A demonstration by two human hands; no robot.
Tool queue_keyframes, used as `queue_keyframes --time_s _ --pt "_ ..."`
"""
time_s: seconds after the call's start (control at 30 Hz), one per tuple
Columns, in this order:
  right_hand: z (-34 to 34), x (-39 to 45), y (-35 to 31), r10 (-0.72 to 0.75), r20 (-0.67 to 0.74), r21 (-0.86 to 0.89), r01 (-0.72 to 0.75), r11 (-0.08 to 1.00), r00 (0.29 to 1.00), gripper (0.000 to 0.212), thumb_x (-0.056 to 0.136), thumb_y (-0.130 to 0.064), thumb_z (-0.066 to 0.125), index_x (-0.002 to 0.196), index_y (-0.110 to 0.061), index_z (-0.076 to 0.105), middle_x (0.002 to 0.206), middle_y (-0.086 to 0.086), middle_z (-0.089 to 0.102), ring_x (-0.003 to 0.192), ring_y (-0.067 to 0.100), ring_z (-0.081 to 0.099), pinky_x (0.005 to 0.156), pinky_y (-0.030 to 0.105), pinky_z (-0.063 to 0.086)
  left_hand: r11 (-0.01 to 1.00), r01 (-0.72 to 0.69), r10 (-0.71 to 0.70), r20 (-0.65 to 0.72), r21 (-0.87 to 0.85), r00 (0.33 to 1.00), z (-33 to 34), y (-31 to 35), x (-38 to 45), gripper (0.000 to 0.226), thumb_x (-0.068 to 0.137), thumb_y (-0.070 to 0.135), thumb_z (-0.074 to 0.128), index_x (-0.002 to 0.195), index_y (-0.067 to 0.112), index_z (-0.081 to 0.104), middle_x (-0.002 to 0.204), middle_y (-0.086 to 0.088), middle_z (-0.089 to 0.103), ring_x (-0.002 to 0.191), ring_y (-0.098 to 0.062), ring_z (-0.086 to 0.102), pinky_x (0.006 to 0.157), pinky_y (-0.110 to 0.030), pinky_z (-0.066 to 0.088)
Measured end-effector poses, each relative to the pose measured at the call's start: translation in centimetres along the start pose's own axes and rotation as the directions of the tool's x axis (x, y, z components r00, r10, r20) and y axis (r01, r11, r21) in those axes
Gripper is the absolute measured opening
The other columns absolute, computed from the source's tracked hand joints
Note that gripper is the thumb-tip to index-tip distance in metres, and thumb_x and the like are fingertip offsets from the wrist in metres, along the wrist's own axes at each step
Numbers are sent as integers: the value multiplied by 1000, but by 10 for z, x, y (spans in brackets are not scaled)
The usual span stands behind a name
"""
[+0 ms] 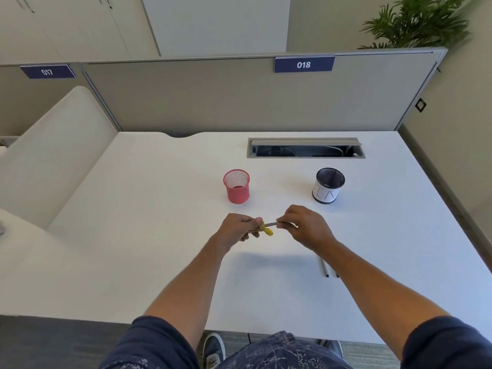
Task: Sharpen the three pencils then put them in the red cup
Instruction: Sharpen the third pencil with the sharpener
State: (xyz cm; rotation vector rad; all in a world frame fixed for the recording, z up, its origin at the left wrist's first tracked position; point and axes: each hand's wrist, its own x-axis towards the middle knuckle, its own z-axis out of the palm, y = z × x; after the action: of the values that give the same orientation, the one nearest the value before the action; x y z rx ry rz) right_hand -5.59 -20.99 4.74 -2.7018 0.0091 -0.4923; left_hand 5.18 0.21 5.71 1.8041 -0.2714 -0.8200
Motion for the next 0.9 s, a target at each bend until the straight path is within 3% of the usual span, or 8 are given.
queue_keyframes --time_s 0.07,0.13,0.27,0.4,0.5,0.7,0.83,0.9 --pt "4 1 2 -129 -106 -56 124 991 986 9 84 -26 83 88 -20 78 79 -8 69 70 18 61 53 28 45 999 16 -15 9 -50 1000 -1 1 3 27 93 34 74 89 10 83 78 -15 75 57 -17 39 58 -24 36" --pt "3 1 1 -127 -114 -63 120 991 985 8 85 -27 81 86 -20 77 75 -7 70 67 19 63 51 29 45 999 7 -6 17 -51 1000 0 2 4 21 91 29 76 90 9 83 79 -14 75 59 -16 40 59 -24 36" --pt "-6 4 -9 151 138 -18 -150 988 979 16 94 -40 67 92 -28 78 79 -9 73 74 17 63 61 32 48 998 -61 61 7 2 998 0 4 7 12 86 15 81 94 7 83 80 -7 76 66 -7 61 61 -18 44" --pt "-13 15 -12 416 390 157 -504 849 822 19 87 -43 73 81 -27 78 62 -8 62 57 10 51 54 26 38 993 -109 109 8 46 994 2 2 9 16 81 12 85 96 7 82 87 -7 79 74 -4 66 74 -19 49" --pt "-10 19 -7 428 461 236 -572 786 778 20 83 -40 77 70 -25 78 52 -8 52 51 13 42 55 27 34 992 -115 115 0 58 993 1 -1 11 17 77 13 88 94 12 83 93 -8 80 86 -11 70 88 -30 53" --pt "-16 23 -10 393 562 370 -646 667 728 24 86 -35 77 72 -17 81 53 -1 51 53 15 39 53 25 31 988 -130 131 -13 78 991 -2 0 12 24 75 7 89 97 8 82 93 -9 80 84 -13 73 89 -31 57" --pt "-23 26 -7 357 796 302 -832 465 488 30 93 -36 69 87 -8 80 56 -1 40 47 13 24 47 23 16 970 -158 161 0 183 987 -2 2 13 27 72 8 90 97 13 83 83 3 78 75 0 69 77 -16 53" --pt "-23 25 -3 311 852 269 -861 432 422 34 97 -39 63 95 -9 77 58 -1 40 48 12 21 48 23 13 968 -155 154 23 198 988 -1 5 12 25 73 12 89 97 17 83 82 4 78 75 0 68 76 -16 53"
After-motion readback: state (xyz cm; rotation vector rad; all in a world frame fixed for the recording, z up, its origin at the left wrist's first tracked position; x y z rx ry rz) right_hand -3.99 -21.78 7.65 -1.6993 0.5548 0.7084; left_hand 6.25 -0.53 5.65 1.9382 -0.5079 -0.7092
